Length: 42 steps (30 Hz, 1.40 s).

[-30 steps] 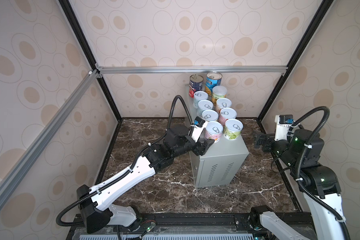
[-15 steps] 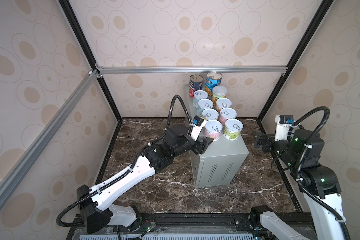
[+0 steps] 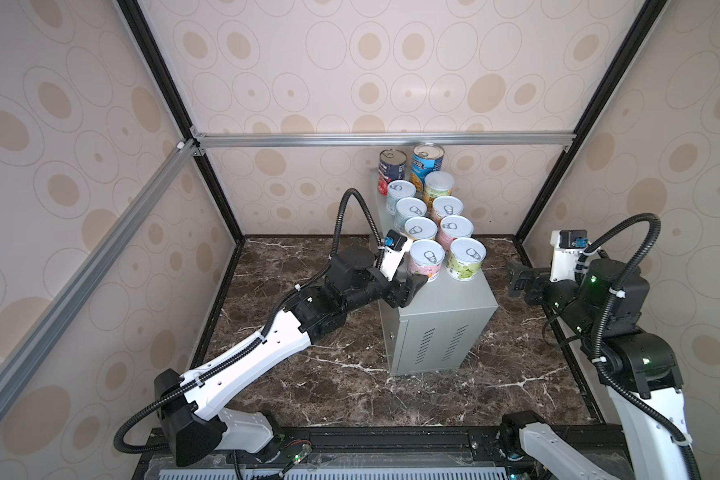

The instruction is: Place and organize the canned foods onto the counter

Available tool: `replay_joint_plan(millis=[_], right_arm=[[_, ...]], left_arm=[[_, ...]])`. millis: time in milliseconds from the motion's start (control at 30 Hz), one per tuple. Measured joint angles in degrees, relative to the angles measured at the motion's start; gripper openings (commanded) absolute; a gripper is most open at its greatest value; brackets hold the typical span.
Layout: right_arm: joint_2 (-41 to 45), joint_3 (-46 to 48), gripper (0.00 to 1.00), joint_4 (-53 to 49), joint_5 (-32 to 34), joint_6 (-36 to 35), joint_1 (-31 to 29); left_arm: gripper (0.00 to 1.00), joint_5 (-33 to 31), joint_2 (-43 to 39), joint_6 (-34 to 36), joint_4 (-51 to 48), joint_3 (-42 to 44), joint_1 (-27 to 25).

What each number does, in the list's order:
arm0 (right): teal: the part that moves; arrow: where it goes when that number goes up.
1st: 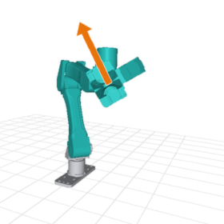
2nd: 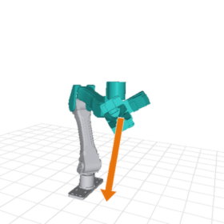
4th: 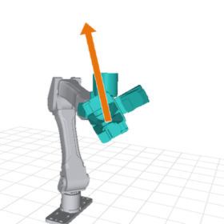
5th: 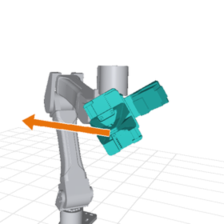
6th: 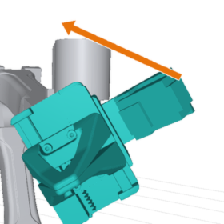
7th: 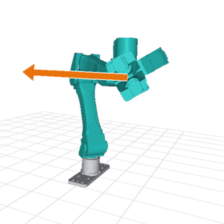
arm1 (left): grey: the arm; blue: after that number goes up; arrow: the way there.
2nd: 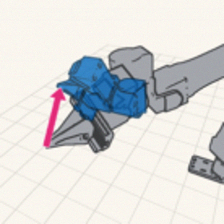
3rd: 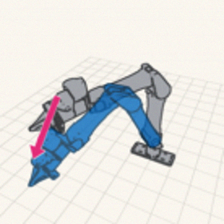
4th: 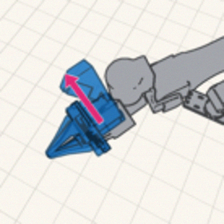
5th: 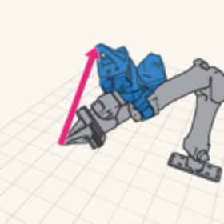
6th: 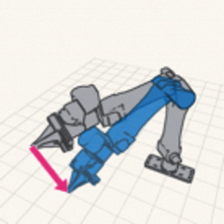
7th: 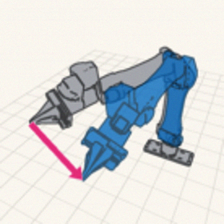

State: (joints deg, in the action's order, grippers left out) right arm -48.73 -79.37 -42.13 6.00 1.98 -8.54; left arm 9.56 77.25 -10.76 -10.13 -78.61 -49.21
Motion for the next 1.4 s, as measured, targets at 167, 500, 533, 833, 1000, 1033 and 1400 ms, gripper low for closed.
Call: replay_joint_plan(millis=[167,500,533,833,1000,1033,1400], right_arm=[[0.0,0.0,1.0,0.0,0.0,0.0,0.0],[0.0,0.0,1.0,0.0,0.0,-0.1,0.0],[0.0,0.0,1.0,0.0,0.0,-0.1,0.0],[0.1,0.0,1.0,0.0,0.0,-0.2,0.0],[0.3,0.0,1.0,-0.2,0.0,-0.1,0.0],[0.3,0.0,1.0,-0.3,0.0,-0.1,0.0],[0.4,-0.1,1.0,-0.9,0.2,-0.5,0.0]], left_arm=[[0.74,0.9,0.4,-0.1,0.9,0.0,0.0],[0.98,-0.7,0.0,-0.2,0.3,0.0,0.0],[0.98,-1.1,-0.3,-0.1,-0.2,0.0,0.0],[0.98,-2.5,-3.6,0.8,-11.0,-6.6,6.0],[0.98,-2.2,-1.6,1.5,-16.0,-16.0,9.7],[0.98,-2.2,-0.6,1.6,-16.7,-18.1,10.1],[0.98,-4.2,18.0,2.6,-28.5,-41.5,11.2]])
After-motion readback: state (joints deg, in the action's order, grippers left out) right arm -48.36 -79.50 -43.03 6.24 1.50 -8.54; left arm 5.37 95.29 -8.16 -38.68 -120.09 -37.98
